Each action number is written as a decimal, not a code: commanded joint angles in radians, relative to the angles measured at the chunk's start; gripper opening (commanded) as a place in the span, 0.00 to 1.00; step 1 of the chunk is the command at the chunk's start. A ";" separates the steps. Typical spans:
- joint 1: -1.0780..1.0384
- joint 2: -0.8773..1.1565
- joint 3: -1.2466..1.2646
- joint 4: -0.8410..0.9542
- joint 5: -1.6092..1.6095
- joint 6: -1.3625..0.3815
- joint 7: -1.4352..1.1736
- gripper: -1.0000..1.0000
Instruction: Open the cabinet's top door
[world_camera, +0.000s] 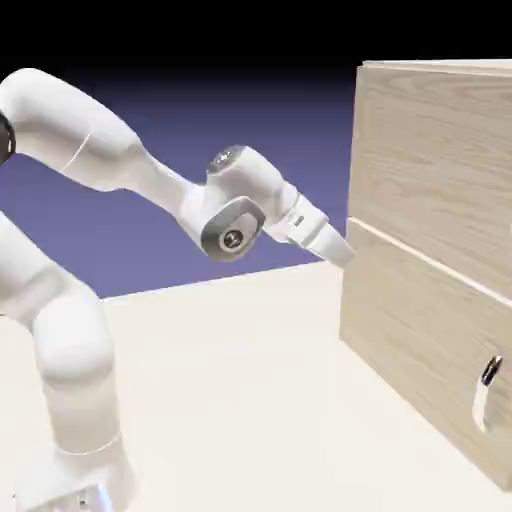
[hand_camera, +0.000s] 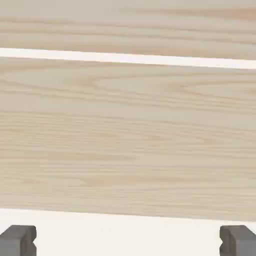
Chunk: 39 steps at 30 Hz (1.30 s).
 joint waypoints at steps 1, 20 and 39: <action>0.019 -0.006 -0.021 0.014 -0.044 0.001 0.030 1.00; 0.376 -0.128 -0.414 0.284 -0.870 0.029 0.593 1.00; 0.733 -0.249 -0.806 0.554 -1.696 0.057 1.156 1.00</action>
